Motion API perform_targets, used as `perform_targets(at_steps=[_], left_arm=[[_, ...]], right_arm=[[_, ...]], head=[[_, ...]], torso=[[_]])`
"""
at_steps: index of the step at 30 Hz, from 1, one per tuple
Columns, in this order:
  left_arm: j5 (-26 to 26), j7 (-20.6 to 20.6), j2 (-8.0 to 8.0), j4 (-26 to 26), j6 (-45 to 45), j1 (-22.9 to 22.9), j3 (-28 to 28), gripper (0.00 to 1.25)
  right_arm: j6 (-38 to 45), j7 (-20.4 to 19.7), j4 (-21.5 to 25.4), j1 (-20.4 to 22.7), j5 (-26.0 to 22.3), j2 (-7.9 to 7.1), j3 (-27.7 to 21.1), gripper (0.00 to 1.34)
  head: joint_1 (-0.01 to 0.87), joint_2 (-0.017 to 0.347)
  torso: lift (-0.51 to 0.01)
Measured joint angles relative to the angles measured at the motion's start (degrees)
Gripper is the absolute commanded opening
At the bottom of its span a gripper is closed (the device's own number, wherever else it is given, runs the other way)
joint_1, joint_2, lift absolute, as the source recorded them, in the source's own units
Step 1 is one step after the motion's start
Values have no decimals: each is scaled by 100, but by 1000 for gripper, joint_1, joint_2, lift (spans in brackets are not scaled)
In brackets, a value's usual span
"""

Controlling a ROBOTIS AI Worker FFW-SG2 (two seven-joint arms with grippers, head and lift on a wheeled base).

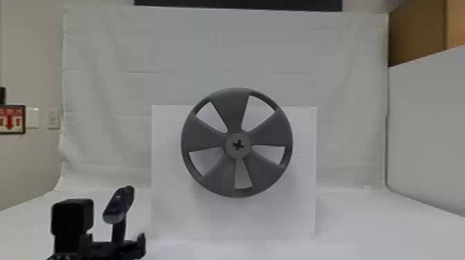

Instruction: Grasp the drill and bring into the middle of wheel

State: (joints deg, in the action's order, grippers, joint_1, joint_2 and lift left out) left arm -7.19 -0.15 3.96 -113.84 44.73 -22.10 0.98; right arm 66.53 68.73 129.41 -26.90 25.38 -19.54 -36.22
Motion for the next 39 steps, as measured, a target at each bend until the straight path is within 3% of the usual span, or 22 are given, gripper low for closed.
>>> perform_targets(at_steps=[7,39], left_arm=[[21,265,-19,334,-273,-125,-159,1170],[434,699,-52,1701,-1139,-735,-463,1140]], right_arm=[[0,0,-3,-8,2,-10,11,813],[0,0,-38,2,2,-41,83,813]], head=[[0,0],[0,0]], torso=[[-406],[-406]])
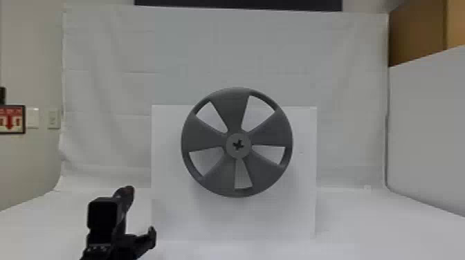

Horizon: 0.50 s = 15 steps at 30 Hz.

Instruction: Grasp the drill and bring into the middle of wheel

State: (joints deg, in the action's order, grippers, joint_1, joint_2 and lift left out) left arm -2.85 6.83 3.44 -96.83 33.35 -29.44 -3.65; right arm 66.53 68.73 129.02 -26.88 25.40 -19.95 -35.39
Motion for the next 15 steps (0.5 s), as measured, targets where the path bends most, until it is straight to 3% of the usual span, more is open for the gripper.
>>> perform_targets(at_steps=[15], left_arm=[[57,200,-19,331,-179,-110,-22,1105]], right_arm=[[0,0,0,-2,0,-8,12,813]], head=[[0,0]], torso=[[-406]])
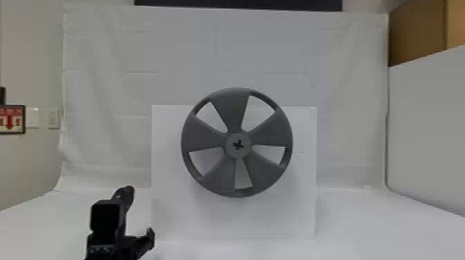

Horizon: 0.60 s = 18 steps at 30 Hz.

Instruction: Grasp the drill and bring into the middle of wheel

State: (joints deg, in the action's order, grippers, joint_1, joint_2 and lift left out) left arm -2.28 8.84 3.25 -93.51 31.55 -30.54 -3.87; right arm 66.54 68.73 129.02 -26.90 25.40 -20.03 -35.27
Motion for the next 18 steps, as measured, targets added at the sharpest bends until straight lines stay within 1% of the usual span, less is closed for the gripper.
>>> perform_targets(at_steps=[8,11,13,14,15,16,18], left_arm=[[25,24,-14,186,-46,-105,-9,1092],[35,34,-22,232,-59,-136,-9,1062],[40,42,-23,254,-64,-154,-7,968],[41,47,-24,260,-66,-160,-5,891],[42,54,-25,269,-67,-168,-3,762],[42,60,-25,272,-67,-172,-1,669],[39,89,-26,278,-66,-174,1,551]], right_arm=[[1,0,-1,0,0,-1,11,813],[1,0,-1,0,0,-1,11,813],[2,0,-1,0,0,-2,11,813],[4,0,-1,0,0,-3,11,813],[5,0,-1,0,0,-5,11,813],[5,0,-1,0,0,-6,11,813],[8,0,-1,2,0,-8,11,813]], head=[[0,0],[0,0],[0,0],[0,0],[0,0],[0,0],[0,0]], torso=[[-406],[-406],[-406],[-406],[-406],[-406],[-406]])
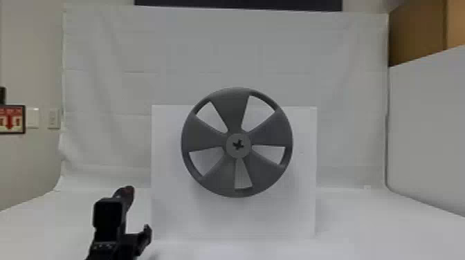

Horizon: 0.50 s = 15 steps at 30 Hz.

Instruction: Grasp the drill and bring into the middle of wheel

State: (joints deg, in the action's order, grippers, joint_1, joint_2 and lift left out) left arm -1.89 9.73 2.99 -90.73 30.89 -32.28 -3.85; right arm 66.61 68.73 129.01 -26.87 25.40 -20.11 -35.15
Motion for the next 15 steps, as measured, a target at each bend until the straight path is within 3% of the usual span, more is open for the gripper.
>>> perform_targets(at_steps=[7,15], left_arm=[[-54,169,0,3,3,36,-40,509],[-91,337,0,3,20,43,-77,307]], right_arm=[[1,0,0,13,-4,1,-7,813],[1,0,-2,16,-9,7,0,813]], head=[[0,0],[0,0]], torso=[[-406],[-406]])
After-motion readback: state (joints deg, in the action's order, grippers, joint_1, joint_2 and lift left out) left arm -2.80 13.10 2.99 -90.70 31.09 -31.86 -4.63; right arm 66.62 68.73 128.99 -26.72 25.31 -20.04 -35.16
